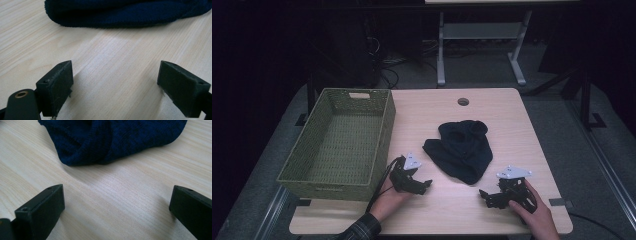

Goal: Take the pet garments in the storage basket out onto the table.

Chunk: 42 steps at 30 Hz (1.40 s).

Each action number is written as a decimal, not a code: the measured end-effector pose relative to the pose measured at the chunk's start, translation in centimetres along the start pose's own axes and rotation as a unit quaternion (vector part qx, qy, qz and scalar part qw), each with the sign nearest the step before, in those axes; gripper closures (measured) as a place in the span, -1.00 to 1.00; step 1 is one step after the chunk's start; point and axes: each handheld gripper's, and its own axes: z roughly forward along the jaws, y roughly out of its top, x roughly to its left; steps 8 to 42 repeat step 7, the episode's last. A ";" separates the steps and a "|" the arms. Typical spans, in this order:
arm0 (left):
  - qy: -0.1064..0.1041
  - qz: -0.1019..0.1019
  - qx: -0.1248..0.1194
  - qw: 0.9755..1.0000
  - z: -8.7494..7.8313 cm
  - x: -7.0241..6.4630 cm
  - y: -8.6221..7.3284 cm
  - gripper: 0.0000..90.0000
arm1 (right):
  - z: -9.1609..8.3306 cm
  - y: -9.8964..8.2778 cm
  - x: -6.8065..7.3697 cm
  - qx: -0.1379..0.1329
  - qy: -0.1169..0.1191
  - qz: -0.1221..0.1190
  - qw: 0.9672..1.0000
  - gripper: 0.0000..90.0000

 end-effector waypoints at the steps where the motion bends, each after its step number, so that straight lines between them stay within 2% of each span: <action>1: 0.000 0.000 0.000 1.000 0.0 0.0 0.0 -0.72 | 0.0 0.0 0.0 0.000 0.000 0.000 1.000 -1.00; 42: 0.000 -0.002 -0.001 1.000 0.0 0.0 0.0 -0.72 | 0.0 0.0 0.0 0.000 0.000 0.000 1.000 -1.00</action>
